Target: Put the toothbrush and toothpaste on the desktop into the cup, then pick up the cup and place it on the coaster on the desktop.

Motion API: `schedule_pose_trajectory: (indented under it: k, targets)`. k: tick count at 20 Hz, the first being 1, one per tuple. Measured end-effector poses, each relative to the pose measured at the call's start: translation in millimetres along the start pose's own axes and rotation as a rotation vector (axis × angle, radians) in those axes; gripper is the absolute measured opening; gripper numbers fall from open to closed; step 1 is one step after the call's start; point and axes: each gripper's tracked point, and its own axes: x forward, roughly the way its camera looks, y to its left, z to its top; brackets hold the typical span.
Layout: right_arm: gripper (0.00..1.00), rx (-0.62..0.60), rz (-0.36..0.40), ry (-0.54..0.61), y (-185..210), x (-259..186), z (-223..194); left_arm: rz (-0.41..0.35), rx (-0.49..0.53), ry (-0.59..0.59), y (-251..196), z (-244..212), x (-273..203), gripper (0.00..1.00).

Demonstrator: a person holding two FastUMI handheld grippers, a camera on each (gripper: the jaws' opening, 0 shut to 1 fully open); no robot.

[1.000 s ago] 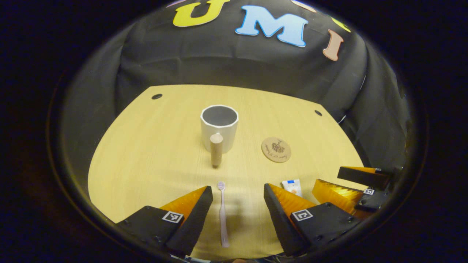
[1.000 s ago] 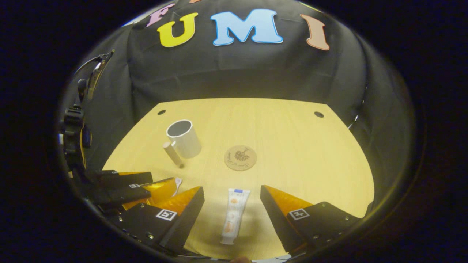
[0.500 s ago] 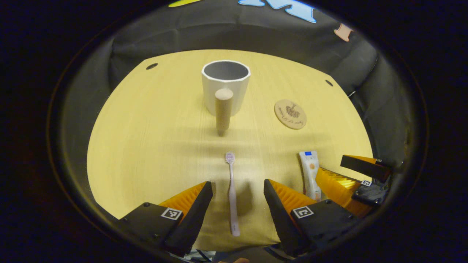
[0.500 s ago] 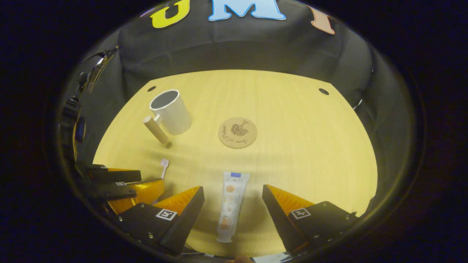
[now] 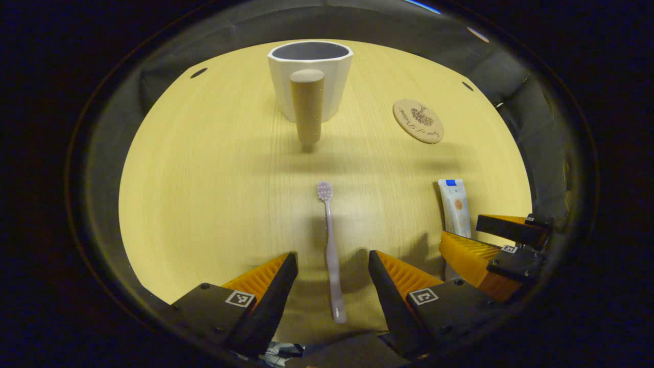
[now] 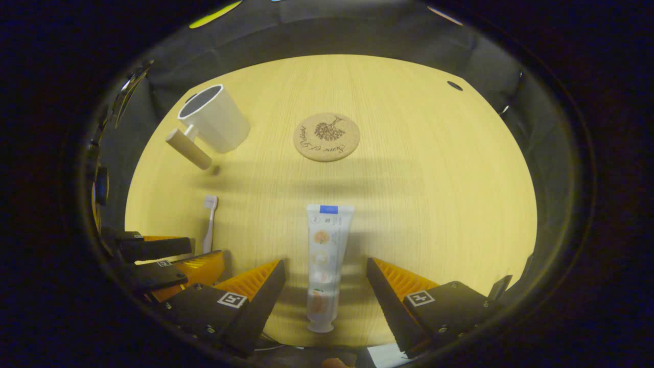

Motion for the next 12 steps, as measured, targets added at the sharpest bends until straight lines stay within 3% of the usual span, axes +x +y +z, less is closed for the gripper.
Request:
schedule_pose_trajectory:
  k: [1, 2, 4, 7, 8, 9, 11, 12]
  targets:
    - [0.97, 0.005, 0.003, 0.010, 0.8, 2.6, -2.0, 0.001, -0.002, 0.009, 0.6, -0.7, 3.1, 0.97]
    - [0.97, 0.009, 0.008, 0.021, 2.1, 4.5, -2.8, 0.017, 0.001, 0.016, 3.2, -1.7, 3.7, 0.94]
    - [0.97, 0.012, 0.010, 0.034, 3.5, 8.2, -4.7, 0.030, 0.013, 0.017, 4.4, -0.6, 3.1, 0.80]
    - [0.97, -0.013, -0.010, 0.080, 1.3, 12.1, -12.1, 0.055, 0.036, 0.017, 6.0, -1.1, 5.1, 0.77]
    - [0.97, -0.022, -0.018, 0.075, 0.6, 13.0, -10.6, 0.063, 0.036, 0.022, 5.3, -1.3, 4.6, 0.80]
    - [0.99, -0.029, -0.021, 0.078, 0.3, 13.1, -10.2, 0.068, 0.048, 0.020, 5.3, -2.6, 5.7, 0.71]
    - [0.82, -0.038, -0.041, 0.085, -2.6, 13.2, -12.9, 0.090, 0.061, 0.026, 8.2, -4.7, 4.8, 0.60]
    - [0.81, -0.045, -0.052, 0.082, -5.2, 14.3, -13.2, 0.089, 0.050, 0.027, 8.0, -4.7, 8.6, 0.55]
